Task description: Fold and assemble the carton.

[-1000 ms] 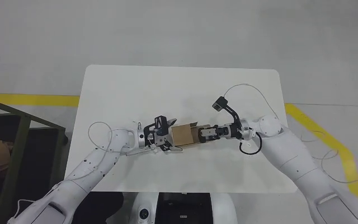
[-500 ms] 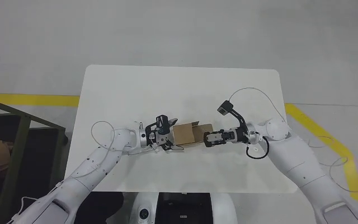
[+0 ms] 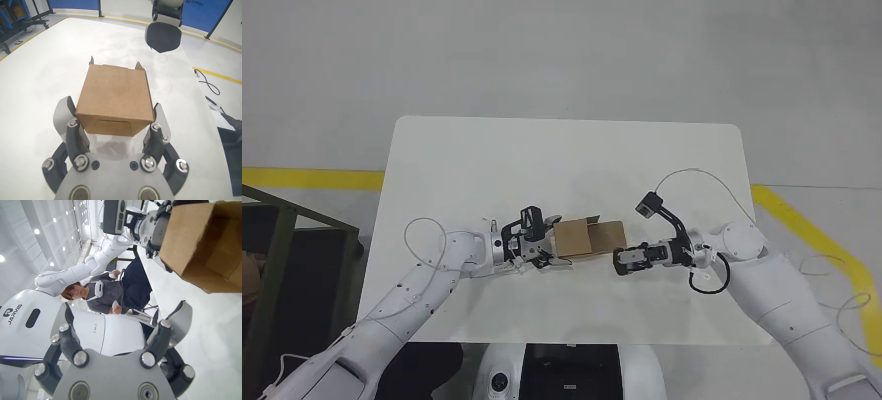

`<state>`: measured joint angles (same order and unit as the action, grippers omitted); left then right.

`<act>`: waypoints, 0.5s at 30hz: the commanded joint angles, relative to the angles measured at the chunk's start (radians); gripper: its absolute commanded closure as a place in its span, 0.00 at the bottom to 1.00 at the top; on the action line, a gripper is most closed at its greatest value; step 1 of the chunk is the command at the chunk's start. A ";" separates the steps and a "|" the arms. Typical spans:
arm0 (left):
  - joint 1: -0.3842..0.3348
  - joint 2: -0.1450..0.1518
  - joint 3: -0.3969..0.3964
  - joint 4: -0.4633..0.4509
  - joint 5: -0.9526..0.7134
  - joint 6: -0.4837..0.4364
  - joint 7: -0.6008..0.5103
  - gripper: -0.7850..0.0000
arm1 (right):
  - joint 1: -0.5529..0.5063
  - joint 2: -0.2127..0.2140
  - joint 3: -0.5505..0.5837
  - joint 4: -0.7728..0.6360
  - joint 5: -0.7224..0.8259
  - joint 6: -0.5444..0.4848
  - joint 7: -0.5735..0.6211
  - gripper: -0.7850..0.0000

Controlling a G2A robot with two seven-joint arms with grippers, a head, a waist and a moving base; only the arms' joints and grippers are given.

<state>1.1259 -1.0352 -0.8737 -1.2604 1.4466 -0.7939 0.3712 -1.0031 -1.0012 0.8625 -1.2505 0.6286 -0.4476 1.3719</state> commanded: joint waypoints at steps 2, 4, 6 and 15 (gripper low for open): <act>0.002 0.000 -0.003 -0.001 -0.003 -0.003 -0.001 0.07 | 0.002 -0.002 -0.010 0.029 -0.042 0.014 -0.008 0.58; 0.002 0.000 -0.004 -0.001 -0.002 -0.005 -0.002 0.06 | 0.000 -0.007 -0.015 0.031 -0.032 0.008 -0.014 0.76; 0.003 0.000 -0.007 -0.002 -0.002 -0.006 -0.002 0.05 | -0.001 -0.011 -0.019 0.044 -0.031 -0.001 -0.015 0.99; 0.008 -0.001 -0.016 -0.007 -0.006 -0.014 -0.005 0.09 | 0.024 -0.035 -0.058 0.120 -0.080 -0.012 -0.048 1.00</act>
<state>1.1332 -1.0358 -0.8893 -1.2668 1.4401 -0.8076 0.3671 -0.9811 -1.0340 0.8098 -1.1402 0.5538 -0.4601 1.3267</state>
